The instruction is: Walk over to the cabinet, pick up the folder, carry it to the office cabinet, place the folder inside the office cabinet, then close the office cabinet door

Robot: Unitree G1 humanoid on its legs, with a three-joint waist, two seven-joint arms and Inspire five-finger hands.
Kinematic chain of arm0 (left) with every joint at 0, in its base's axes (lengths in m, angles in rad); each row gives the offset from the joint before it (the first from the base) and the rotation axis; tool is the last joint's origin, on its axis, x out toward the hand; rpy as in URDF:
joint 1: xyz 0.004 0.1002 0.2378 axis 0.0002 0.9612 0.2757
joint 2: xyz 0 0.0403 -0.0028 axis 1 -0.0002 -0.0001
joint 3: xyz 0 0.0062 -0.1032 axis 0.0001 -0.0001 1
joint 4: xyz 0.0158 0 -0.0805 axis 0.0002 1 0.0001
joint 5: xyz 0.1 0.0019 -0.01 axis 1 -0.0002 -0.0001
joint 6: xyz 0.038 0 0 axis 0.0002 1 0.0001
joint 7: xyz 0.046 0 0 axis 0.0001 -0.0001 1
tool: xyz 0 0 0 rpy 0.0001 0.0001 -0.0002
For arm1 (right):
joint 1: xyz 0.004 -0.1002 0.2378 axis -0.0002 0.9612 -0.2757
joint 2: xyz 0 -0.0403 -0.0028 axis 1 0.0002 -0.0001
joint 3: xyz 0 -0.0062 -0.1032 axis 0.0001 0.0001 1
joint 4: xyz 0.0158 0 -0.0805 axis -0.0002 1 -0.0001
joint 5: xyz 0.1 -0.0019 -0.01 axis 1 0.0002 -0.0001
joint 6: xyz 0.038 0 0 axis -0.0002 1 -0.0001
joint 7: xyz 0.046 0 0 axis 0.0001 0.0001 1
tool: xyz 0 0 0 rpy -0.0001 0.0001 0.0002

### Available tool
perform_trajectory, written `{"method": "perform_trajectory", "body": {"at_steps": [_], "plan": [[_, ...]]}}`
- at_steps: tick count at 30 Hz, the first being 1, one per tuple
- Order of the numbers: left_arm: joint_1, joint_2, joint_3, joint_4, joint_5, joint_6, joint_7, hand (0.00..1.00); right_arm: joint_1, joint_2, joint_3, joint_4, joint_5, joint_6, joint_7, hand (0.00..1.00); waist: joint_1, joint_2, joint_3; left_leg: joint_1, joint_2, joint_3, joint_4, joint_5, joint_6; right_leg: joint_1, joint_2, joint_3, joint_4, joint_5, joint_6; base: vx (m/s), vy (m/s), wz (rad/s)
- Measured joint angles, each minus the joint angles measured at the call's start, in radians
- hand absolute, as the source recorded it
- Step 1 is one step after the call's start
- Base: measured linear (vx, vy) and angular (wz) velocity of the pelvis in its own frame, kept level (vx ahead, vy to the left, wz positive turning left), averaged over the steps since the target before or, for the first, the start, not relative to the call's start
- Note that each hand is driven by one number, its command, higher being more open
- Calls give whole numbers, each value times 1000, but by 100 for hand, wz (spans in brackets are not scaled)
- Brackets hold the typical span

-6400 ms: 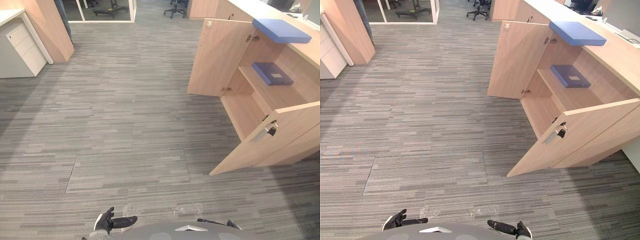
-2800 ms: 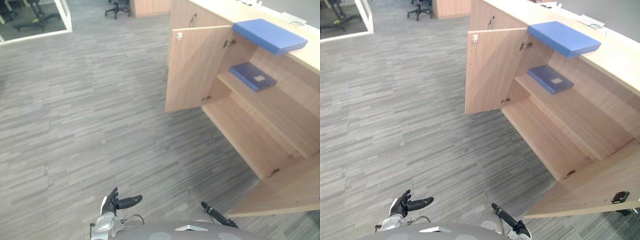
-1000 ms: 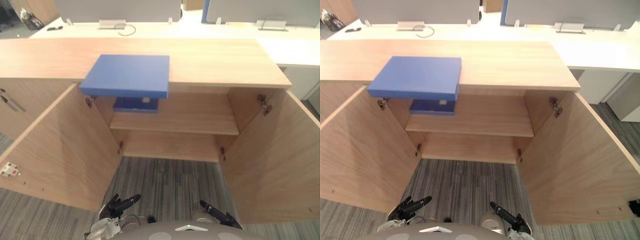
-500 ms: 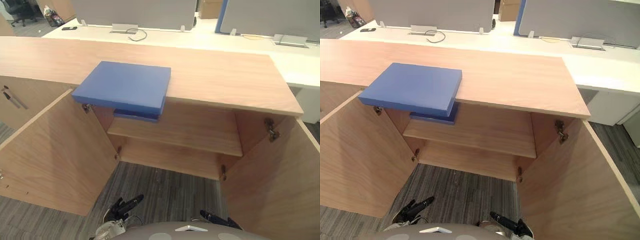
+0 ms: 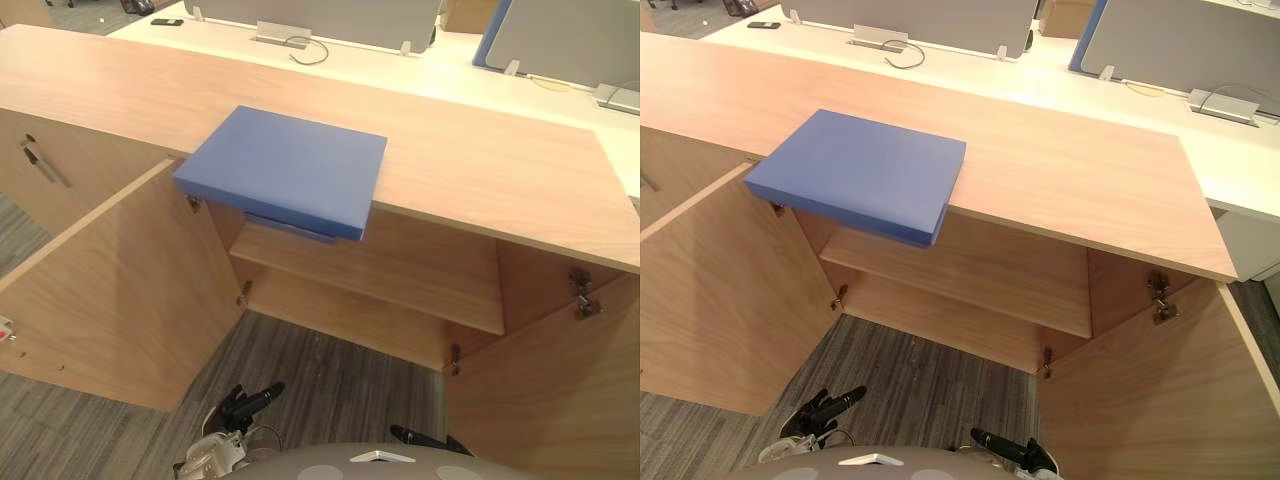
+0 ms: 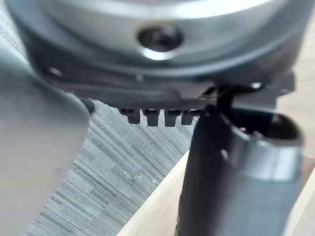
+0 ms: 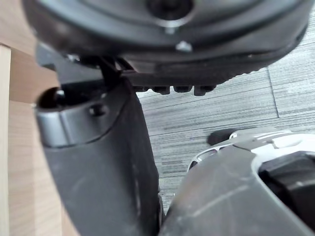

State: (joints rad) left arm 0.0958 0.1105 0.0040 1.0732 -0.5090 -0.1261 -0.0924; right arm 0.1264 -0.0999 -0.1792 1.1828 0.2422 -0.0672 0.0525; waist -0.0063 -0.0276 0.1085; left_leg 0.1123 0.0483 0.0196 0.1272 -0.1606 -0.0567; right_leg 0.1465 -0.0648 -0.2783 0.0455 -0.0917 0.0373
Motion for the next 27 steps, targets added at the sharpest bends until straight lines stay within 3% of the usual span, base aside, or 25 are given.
{"method": "perform_trajectory", "body": {"at_steps": [2,10,15,19,27], "plan": [[32,5,-26,-76,-1,5,3,100,2,-2,2,-2,-1,1,3,100,0,6,-5,23,-15,-3,-70,39,14,-7,-13,-3,-1,7,10,-40,64,10],[241,-10,-33,-688,-30,22,59,100,16,-5,73,-22,-17,5,-15,100,7,-13,-33,17,-46,-32,-194,139,41,-54,-40,-23,-12,26,25,-112,26,12],[271,-78,-16,-974,113,20,131,100,20,-5,87,-25,-40,13,-26,100,17,-18,-44,4,-61,-46,-215,159,54,-58,-49,-27,-37,47,39,-68,28,5],[268,-113,-20,-1091,300,-7,226,100,22,-7,105,-25,-41,13,-41,100,19,-22,-51,-1,-73,-52,-215,164,59,-52,-54,-34,-48,60,41,0,25,6],[260,-92,14,-1139,685,-6,463,100,17,-15,172,-24,-40,9,-75,100,24,-34,-59,0,-77,-41,-212,163,57,-45,-54,-32,-69,76,41,11,10,0]]}}
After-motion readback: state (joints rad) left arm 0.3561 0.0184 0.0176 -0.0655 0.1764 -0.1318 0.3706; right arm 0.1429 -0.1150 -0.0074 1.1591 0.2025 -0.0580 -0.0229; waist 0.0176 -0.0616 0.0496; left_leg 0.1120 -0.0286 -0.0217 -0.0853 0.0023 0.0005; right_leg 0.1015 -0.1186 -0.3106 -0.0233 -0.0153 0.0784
